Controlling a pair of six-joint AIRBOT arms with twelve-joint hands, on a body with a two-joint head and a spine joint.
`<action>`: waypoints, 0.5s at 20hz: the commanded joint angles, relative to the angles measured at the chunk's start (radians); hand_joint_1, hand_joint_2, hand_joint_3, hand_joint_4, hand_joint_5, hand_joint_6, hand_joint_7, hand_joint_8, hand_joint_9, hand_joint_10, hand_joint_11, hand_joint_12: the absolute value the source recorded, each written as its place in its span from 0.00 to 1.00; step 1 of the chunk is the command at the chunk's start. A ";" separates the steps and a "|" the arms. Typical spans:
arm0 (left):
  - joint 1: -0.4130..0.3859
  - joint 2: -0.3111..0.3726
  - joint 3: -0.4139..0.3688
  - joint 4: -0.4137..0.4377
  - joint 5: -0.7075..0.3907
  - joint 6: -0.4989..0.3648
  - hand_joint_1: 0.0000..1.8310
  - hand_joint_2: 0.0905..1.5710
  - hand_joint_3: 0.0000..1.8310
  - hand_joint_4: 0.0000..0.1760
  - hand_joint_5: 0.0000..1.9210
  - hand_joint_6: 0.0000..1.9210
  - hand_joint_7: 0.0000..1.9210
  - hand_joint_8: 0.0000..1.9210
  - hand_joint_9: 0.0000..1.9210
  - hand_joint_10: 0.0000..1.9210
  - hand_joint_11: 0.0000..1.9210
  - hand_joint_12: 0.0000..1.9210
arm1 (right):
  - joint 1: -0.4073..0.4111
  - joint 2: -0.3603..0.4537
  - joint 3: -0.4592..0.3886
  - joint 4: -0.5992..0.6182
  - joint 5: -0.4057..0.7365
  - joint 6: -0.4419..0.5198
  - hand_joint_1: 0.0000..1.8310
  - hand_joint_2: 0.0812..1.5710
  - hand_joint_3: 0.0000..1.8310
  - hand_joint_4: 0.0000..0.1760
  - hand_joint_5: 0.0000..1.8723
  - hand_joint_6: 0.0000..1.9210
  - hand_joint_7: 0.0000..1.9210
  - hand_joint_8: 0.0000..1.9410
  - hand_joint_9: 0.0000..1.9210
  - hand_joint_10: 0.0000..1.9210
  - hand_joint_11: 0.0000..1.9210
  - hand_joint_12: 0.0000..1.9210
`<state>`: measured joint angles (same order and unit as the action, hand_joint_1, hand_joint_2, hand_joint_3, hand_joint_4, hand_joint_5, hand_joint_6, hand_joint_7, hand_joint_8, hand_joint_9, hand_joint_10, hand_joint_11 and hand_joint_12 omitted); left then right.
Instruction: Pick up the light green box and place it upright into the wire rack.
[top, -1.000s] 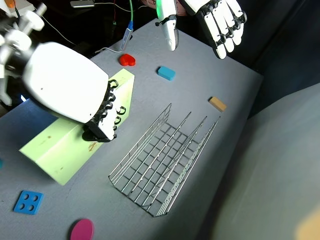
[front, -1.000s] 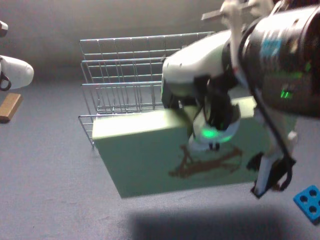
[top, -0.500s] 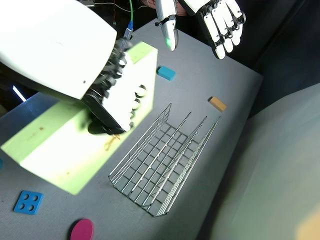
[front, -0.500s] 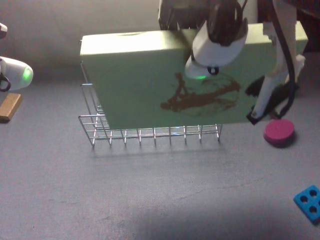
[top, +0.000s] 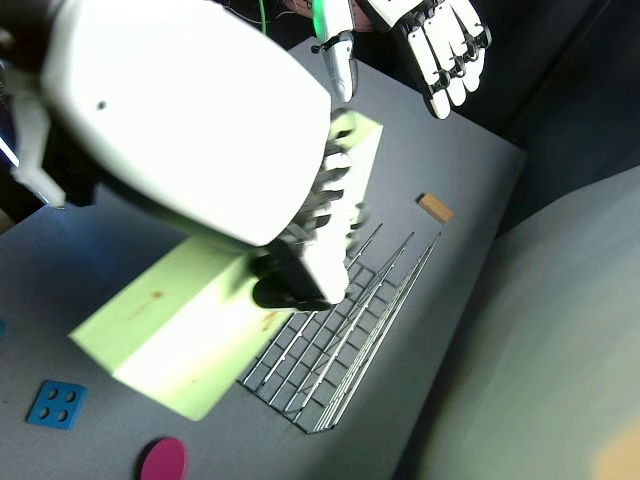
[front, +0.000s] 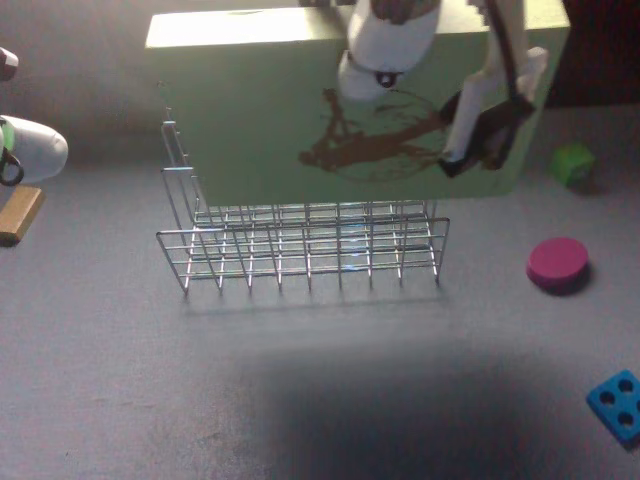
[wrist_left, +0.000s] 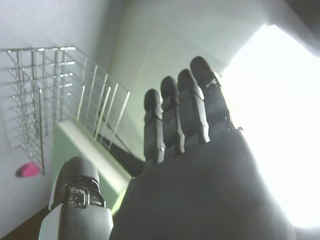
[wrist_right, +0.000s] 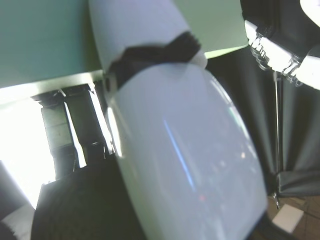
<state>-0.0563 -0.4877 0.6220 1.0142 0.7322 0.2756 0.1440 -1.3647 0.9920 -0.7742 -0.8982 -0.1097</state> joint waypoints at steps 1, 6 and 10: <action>-0.012 0.004 -0.001 0.069 -0.044 0.001 0.01 0.76 0.00 0.00 0.13 0.00 0.13 0.00 0.08 0.00 0.00 0.32 | 0.008 -0.004 0.005 -0.061 0.070 0.001 0.74 0.74 0.00 0.00 0.40 0.58 0.45 0.62 0.42 0.77 0.34 0.83; -0.012 0.004 0.000 0.069 -0.045 0.001 0.01 0.76 0.00 0.00 0.13 0.00 0.13 0.00 0.08 0.00 0.00 0.31 | 0.002 -0.060 0.055 -0.072 0.104 0.016 0.74 0.73 0.00 0.00 0.42 0.54 0.47 0.60 0.45 0.75 0.33 0.83; -0.012 0.004 0.001 0.069 -0.045 0.001 0.01 0.76 0.00 0.00 0.13 0.00 0.13 0.00 0.09 0.00 0.00 0.33 | -0.002 -0.104 0.096 -0.078 0.116 0.021 0.74 0.75 0.00 0.00 0.39 0.59 0.44 0.63 0.42 0.78 0.33 0.84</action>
<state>-0.0563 -0.4877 0.6220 1.0142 0.7322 0.2756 0.1371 -1.4696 1.0870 -0.7876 -0.8486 -0.0902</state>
